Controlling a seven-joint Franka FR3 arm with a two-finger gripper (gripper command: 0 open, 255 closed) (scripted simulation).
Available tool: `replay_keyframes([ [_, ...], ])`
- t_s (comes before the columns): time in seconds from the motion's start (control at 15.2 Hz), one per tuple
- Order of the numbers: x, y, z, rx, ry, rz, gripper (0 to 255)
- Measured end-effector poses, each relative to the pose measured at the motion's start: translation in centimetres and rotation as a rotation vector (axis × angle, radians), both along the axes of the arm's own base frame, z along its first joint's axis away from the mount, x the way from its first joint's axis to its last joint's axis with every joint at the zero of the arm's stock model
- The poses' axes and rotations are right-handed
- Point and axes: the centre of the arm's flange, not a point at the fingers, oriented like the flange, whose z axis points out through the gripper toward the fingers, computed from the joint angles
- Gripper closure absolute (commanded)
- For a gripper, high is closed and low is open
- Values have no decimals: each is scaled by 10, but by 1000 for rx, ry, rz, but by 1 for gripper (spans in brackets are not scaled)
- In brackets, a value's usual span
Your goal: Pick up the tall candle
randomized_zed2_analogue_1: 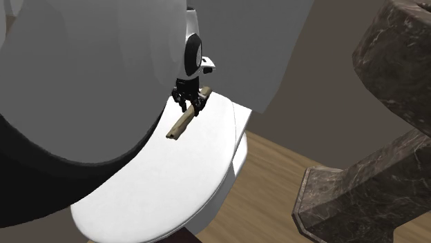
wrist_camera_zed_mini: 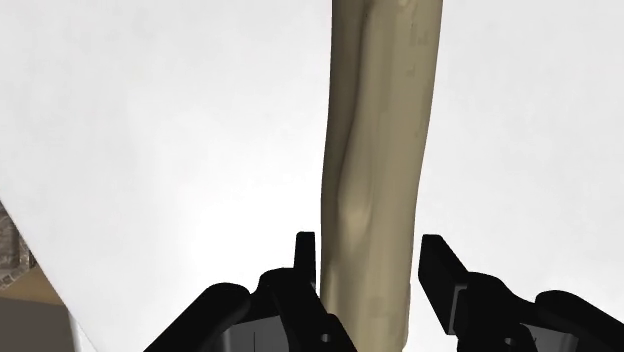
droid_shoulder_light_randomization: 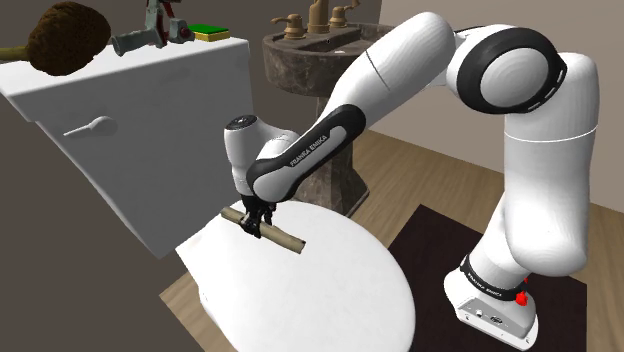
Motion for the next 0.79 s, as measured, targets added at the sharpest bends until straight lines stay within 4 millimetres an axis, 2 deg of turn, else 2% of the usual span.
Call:
replay_keyframes([
  [0.79,0,0,61,0,0,0,255],
])
